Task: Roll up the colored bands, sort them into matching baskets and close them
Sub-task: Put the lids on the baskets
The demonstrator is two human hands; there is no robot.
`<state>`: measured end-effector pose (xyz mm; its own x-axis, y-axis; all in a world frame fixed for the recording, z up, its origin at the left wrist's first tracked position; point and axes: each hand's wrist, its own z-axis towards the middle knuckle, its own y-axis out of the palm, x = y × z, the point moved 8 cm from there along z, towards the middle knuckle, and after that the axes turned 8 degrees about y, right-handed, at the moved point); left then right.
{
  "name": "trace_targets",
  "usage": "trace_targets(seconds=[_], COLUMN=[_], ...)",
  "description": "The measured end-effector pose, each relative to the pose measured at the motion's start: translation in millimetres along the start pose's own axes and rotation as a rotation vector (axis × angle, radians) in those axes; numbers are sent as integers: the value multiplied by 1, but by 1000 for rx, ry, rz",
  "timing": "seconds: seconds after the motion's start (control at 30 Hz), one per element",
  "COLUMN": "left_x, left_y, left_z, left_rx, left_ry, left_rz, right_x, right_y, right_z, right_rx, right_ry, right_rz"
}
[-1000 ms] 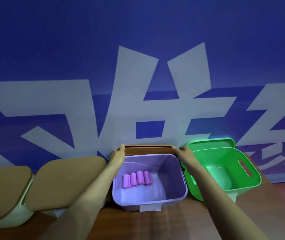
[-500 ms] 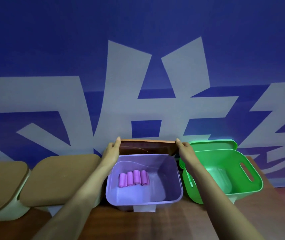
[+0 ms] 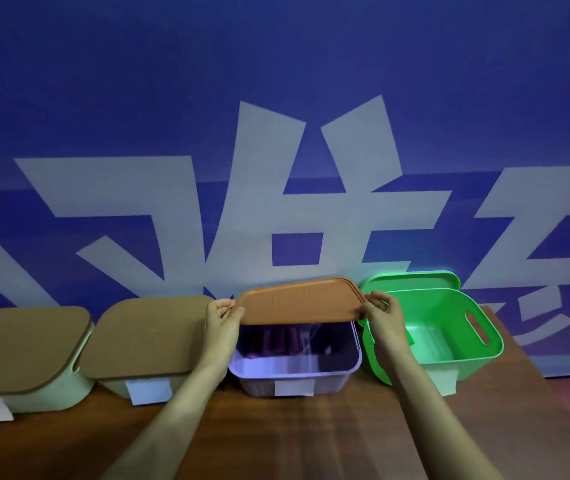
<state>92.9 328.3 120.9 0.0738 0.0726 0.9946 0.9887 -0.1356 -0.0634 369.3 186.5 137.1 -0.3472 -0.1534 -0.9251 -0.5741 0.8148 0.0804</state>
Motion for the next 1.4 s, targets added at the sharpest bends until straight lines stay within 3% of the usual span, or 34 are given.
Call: trace_targets(seconds=[0.3,0.47,1.0,1.2,1.4], left_x=[-41,-46,-64,-48,-39], left_y=[-5,-8,-11,14,47], left_z=[-26,-33,-29,-24,-11], left_rx=[-197,-216,-186,-292,-481], left_ry=[0,40,-36,50,206], left_rz=[189,283,253,696,1037], right_x=[54,70,81,74,78], right_y=[-11,-10,-15,-9,-12], right_z=[-27,-33,-11,2,3], right_rx=[-34,-34,56,87,150], right_ry=[-16,-55,-43,-49,4], right_rz=[-154,-202,-260,-373,-302])
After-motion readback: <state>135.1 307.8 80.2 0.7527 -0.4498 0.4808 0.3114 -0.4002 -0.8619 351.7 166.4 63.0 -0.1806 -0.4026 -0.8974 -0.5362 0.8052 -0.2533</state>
